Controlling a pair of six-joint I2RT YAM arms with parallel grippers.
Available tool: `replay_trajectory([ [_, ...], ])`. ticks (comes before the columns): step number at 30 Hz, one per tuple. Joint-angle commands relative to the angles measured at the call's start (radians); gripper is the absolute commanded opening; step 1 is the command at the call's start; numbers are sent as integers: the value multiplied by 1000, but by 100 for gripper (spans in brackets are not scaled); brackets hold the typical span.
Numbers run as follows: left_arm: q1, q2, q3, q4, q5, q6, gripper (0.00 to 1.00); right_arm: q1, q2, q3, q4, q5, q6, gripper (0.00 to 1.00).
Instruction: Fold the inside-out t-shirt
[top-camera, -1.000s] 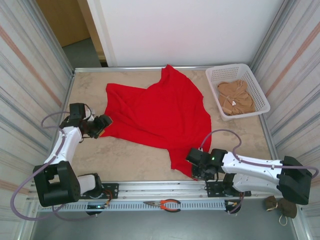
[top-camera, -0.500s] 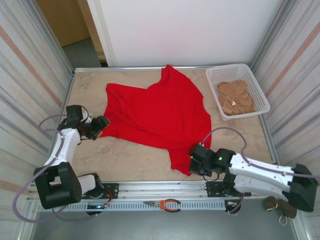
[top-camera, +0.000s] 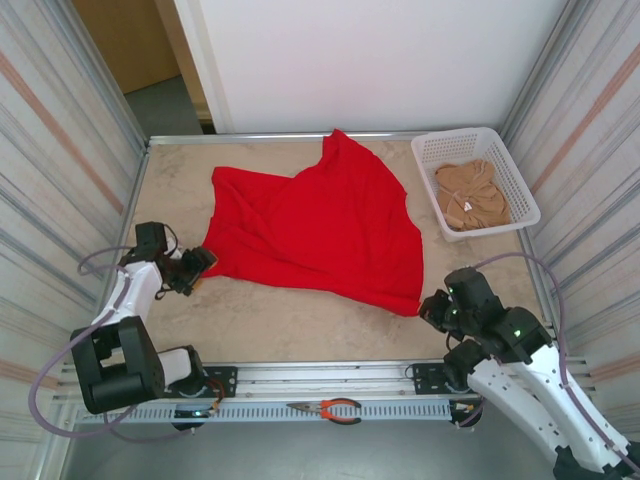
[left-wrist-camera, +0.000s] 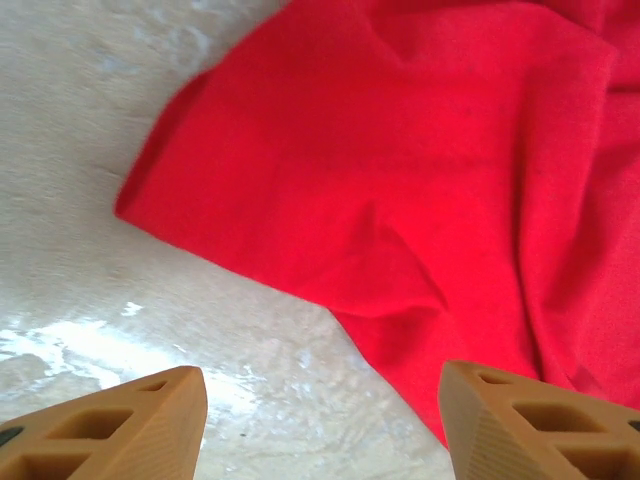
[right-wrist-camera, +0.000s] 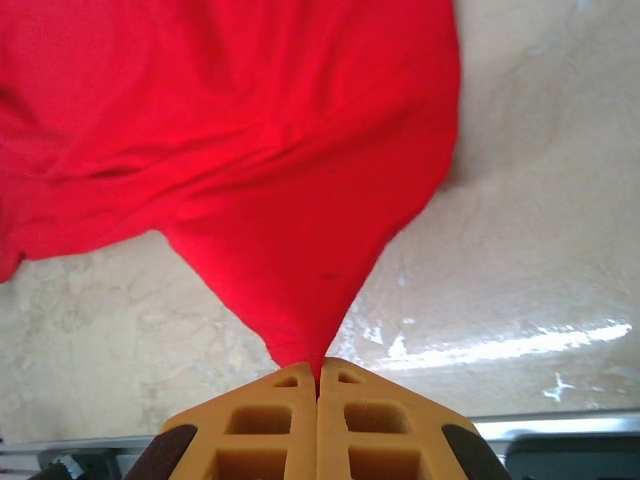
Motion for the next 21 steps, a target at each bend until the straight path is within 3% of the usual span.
replay_trajectory([
  [1, 10, 8, 0, -8, -110, -10, 63, -18, -27, -10, -79, 4, -41, 0],
  [4, 10, 33, 17, 0, -130, -6, 62, -40, -47, 27, -93, 47, -51, 0],
  [10, 8, 118, 32, 21, -100, -19, 59, -69, 2, 37, -40, -7, -86, 0],
  [21, 6, 120, -43, 73, -81, -39, 46, -75, -3, 1, -1, -45, -66, 0],
])
